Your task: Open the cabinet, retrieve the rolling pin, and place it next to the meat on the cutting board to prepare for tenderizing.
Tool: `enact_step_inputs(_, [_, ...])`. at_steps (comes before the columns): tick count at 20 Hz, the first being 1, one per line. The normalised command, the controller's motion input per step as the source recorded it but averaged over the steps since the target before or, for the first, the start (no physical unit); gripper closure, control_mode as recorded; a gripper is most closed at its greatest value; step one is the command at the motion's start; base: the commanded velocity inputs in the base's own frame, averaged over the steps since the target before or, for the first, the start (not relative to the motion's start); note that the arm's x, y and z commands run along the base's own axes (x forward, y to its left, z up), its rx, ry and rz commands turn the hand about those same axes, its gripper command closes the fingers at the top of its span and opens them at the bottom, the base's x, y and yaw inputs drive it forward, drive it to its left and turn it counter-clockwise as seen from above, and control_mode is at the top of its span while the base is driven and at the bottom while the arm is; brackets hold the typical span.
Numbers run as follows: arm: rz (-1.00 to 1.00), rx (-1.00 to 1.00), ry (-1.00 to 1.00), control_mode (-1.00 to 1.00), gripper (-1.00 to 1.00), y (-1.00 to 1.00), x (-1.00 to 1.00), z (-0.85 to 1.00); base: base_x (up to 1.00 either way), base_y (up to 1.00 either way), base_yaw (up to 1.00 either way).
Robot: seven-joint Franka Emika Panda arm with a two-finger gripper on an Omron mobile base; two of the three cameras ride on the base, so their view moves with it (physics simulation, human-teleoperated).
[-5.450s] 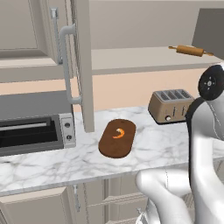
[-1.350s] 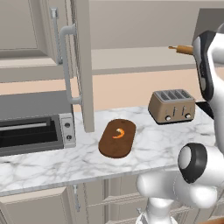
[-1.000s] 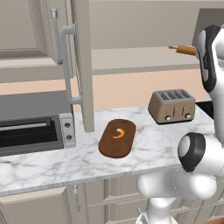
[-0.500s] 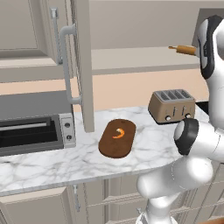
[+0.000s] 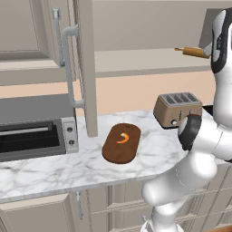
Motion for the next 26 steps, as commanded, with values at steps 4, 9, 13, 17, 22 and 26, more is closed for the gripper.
enact_step_inputs(4, [0.09, 0.09, 0.00, -1.00, -1.00, -0.02, 0.02, 0.00, 0.00, 0.00, 0.00])
enact_step_inputs(9, [0.07, 0.03, 0.01, -1.00, -1.00, 0.00, 0.16, 0.00, 0.00, 0.00, 0.00])
enact_step_inputs(13, [0.06, 0.00, 0.05, -1.00, -1.00, 0.00, 0.27, -0.05, 0.00, 0.00, 0.00])
enact_step_inputs(17, [0.08, -0.02, 0.00, -1.00, -1.00, 0.00, 0.03, -0.19, 0.00, 0.00, 0.00])
enact_step_inputs(22, [0.07, 0.00, -0.02, -1.00, -1.00, 0.00, 0.00, -0.28, 0.00, 0.00, 0.00])
enact_step_inputs(26, [0.05, 0.00, -0.01, -1.00, -1.00, 0.00, 0.00, -0.14, 0.00, 0.00, 0.00])
